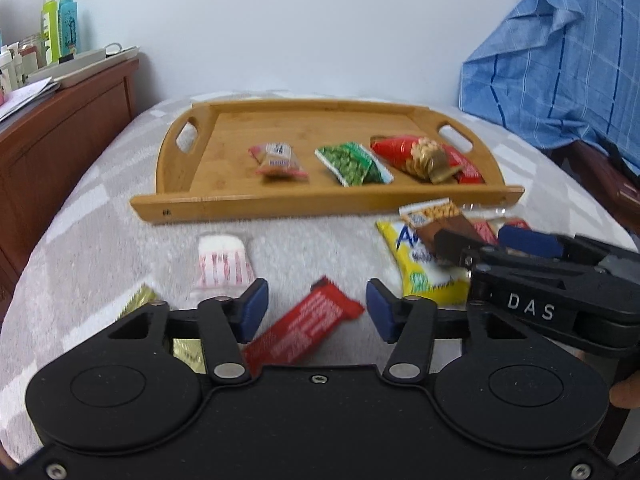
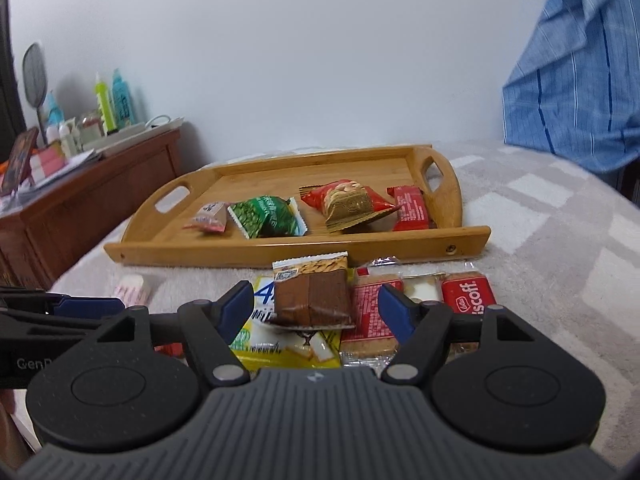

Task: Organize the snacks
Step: 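Move both tools back toward the remaining snacks, then grasp the red bar with the left tool while the right tool grasps the brown wafer packet, then carry the red bar onto the tray with the left tool while the right tool places the brown wafer packet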

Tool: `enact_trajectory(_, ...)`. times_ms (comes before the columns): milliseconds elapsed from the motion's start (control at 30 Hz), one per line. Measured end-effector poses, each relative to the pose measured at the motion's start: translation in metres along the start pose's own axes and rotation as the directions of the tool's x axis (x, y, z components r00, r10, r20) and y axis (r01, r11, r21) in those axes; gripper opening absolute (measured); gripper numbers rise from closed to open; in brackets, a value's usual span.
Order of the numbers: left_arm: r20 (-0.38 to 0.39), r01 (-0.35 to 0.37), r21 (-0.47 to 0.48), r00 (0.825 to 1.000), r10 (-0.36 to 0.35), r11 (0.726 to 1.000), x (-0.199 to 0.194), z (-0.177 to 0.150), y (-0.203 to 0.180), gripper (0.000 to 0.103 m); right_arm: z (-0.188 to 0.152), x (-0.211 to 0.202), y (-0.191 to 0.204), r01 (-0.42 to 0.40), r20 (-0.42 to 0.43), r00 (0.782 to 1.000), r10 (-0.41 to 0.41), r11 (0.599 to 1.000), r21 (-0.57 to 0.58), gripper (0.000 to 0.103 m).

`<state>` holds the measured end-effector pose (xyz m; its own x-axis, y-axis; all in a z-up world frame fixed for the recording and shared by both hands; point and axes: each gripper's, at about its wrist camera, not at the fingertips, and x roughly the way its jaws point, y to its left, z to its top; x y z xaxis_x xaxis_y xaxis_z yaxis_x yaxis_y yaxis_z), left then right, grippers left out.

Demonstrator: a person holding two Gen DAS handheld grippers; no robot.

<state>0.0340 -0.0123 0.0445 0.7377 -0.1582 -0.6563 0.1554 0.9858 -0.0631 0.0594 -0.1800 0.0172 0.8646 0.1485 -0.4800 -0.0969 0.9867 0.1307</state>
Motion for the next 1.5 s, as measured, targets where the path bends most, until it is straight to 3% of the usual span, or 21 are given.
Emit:
enact_trajectory(567,-0.026,-0.024,0.033,0.999,0.025,0.999,0.003,-0.011,0.001,0.047,0.002,0.015,0.007,0.045,0.012,0.999,-0.045,0.998,-0.039,0.076)
enact_trajectory(700,-0.020,-0.040,0.043,0.999,0.041,0.998,0.003,-0.013,-0.002,0.041,0.003,0.018,0.007,0.027,-0.005,1.000,-0.027,0.999,-0.032,0.053)
enact_trajectory(800,-0.014,-0.048,0.027,0.999,0.048,0.999,0.002,-0.013,-0.002,0.031,0.002,0.020,0.008,0.017,-0.017,1.000,-0.018,1.000,-0.024,0.046)
enact_trajectory(833,-0.005,-0.062,0.013,0.998,0.062,0.998,0.000,-0.012,-0.002,0.023,0.003,0.019,0.008,0.016,-0.018,1.000,-0.016,1.000,-0.024,0.045)
enact_trajectory(933,0.028,-0.109,-0.013,0.994,0.110,0.994,-0.003,-0.008,-0.001,0.023,0.003,0.017,0.007,0.014,-0.012,1.000,-0.014,1.000,-0.007,0.044)
enact_trajectory(1233,0.063,-0.107,-0.039,0.992,0.110,0.993,-0.008,0.010,0.006,0.023,0.007,-0.005,-0.007,0.024,0.072,0.997,-0.028,0.998,0.060,0.044)
enact_trajectory(1500,0.118,-0.116,-0.072,0.985,0.124,0.991,-0.003,0.055,0.023,0.023,0.036,-0.002,-0.027,-0.004,0.117,0.993,-0.009,0.993,0.115,0.044)
